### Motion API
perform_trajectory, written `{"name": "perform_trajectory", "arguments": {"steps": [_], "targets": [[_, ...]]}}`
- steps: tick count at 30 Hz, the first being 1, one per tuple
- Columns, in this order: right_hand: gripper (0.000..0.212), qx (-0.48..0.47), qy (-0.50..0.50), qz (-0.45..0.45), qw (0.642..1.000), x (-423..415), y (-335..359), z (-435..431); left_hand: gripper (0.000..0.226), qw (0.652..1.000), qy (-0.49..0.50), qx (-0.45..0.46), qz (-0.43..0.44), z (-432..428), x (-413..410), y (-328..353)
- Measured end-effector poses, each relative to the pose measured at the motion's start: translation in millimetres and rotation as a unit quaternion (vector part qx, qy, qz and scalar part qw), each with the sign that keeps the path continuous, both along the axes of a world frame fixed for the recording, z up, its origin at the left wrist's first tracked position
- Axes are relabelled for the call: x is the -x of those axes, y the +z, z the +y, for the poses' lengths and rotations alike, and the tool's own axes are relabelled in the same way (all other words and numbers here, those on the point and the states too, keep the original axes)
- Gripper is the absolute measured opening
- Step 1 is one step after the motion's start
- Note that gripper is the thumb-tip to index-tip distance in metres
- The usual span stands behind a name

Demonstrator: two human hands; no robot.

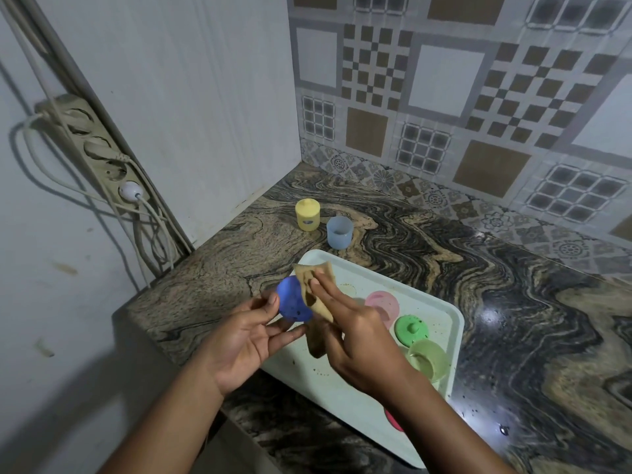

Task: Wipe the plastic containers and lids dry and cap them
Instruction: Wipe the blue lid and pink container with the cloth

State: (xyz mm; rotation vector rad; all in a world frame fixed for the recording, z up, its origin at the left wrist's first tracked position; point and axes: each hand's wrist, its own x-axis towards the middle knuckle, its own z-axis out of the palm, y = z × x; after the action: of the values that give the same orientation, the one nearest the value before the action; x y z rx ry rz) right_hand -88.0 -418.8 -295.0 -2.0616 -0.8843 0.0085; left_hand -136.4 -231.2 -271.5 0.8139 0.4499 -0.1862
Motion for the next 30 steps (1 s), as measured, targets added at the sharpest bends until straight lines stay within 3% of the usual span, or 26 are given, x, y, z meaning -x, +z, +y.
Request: {"name": "perform_trajectory", "arguments": {"steps": [5, 9, 12, 15, 18, 20, 22, 24, 27, 29, 30], "targets": [[0.031, -0.074, -0.105, 0.103, 0.986, -1.7, 2.5, -8.0, 0.009, 0.999, 0.037, 0.027, -0.011, -4.4, -0.5, -6.4], [0.025, -0.114, -0.068, 0.137, 0.982, 11.3, 11.1, 0.7, 0.014, 1.0, 0.003, 0.025, -0.017, -11.1, 1.0, -7.7], [0.046, -0.06, -0.048, 0.07, 0.995, 10.1, 7.2, 1.7, 0.029, 0.999, -0.037, 0.014, -0.023, -12.4, 1.2, -1.5], [0.048, -0.066, -0.048, 0.033, 0.996, 6.4, 5.4, -1.1, 0.036, 0.998, -0.035, 0.045, -0.003, -9.5, -1.5, 2.7], [0.054, -0.057, -0.023, -0.006, 0.998, 5.8, 4.4, -0.1, 0.027, 0.998, -0.038, 0.049, -0.013, -10.3, -2.1, 5.7], [0.055, -0.051, -0.01, -0.013, 0.999, 5.3, 3.3, -1.2, 0.041, 0.997, -0.038, 0.06, -0.028, -11.5, -1.6, 5.3], [0.053, -0.042, -0.024, 0.003, 0.999, 2.8, 4.0, -4.1, 0.021, 0.998, -0.023, 0.054, -0.029, -12.7, -1.1, 5.0], [0.061, -0.013, -0.072, 0.03, 0.997, -2.3, 3.5, -8.2, 0.019, 0.997, -0.007, 0.067, -0.024, -12.4, -1.8, 4.8], [0.044, -0.051, -0.159, 0.078, 0.983, -5.3, 5.4, -13.6, 0.06, 0.994, 0.006, 0.11, -0.024, -9.3, -4.7, 2.2], [0.021, -0.105, -0.176, 0.077, 0.976, -2.7, 11.6, -12.6, 0.071, 0.994, 0.013, 0.107, -0.021, -6.5, -5.7, 0.5], [0.021, -0.117, -0.168, 0.07, 0.976, -0.1, 16.9, -10.8, 0.071, 0.994, 0.014, 0.105, -0.022, -6.2, -6.6, -1.6]]}}
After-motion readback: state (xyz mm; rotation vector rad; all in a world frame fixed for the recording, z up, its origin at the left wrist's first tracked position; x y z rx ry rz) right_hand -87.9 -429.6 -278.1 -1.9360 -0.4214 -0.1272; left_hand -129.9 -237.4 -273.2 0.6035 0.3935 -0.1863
